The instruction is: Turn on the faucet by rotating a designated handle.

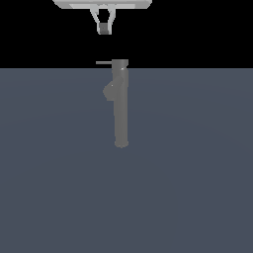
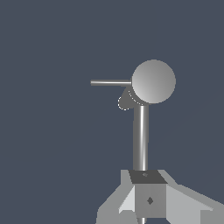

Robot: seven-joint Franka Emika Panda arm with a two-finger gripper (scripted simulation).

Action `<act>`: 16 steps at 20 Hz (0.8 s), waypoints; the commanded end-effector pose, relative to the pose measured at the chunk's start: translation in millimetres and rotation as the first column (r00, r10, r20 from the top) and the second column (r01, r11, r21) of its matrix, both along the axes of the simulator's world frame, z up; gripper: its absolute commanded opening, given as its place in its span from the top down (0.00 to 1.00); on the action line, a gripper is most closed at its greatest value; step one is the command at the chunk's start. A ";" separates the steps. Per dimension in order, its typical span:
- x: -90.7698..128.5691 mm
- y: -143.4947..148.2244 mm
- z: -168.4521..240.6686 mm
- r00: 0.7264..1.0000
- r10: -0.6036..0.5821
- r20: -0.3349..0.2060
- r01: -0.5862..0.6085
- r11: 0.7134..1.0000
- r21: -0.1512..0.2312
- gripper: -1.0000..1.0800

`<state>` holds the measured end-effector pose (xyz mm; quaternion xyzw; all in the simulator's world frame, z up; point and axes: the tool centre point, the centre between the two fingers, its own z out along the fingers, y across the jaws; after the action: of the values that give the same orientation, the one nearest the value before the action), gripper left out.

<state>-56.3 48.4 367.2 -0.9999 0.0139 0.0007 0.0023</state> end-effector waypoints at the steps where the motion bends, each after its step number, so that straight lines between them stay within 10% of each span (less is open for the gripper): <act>1: 18.9 3.2 -11.5 1.000 -0.003 0.001 0.003 1.000 0.000 1.00; 16: 106.5 16.4 -60.7 1.000 -0.018 0.001 0.018 1.000 -0.004 1.00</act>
<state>44.1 64.2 310.6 -0.9998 0.0222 -0.0004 0.0007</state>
